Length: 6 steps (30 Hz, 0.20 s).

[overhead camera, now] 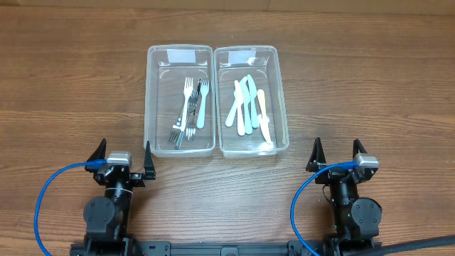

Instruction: Pack container

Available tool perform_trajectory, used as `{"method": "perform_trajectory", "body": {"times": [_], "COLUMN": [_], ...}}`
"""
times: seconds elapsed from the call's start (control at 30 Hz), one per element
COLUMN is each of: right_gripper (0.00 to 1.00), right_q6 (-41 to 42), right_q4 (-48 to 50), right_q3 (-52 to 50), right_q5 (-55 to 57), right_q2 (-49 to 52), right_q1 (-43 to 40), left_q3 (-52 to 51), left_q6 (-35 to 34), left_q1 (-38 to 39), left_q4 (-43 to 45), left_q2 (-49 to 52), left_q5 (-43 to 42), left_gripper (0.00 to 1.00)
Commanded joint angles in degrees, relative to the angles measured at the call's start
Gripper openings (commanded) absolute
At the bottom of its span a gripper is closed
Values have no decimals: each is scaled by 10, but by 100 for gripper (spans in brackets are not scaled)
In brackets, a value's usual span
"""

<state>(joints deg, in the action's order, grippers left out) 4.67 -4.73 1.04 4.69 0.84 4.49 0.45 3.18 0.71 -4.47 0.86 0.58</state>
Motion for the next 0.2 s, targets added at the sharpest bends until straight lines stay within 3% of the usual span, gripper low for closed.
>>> {"method": "perform_trajectory", "body": {"times": [0.0,0.17], "right_gripper": [100,100], "right_q6": [-2,-2], "right_q4": [3,3], "right_q3": [-6,-6], "right_q5": [-3,-3], "right_q2": [-7,-7], "right_q1": [-4,-4], "left_q3": [-2,-2], "left_q6": [7,7], "left_q1": [-3,-3], "left_q4": [0,0], "left_q2": [-6,-6], "left_q5": [-13,-13], "left_gripper": [100,100]}}
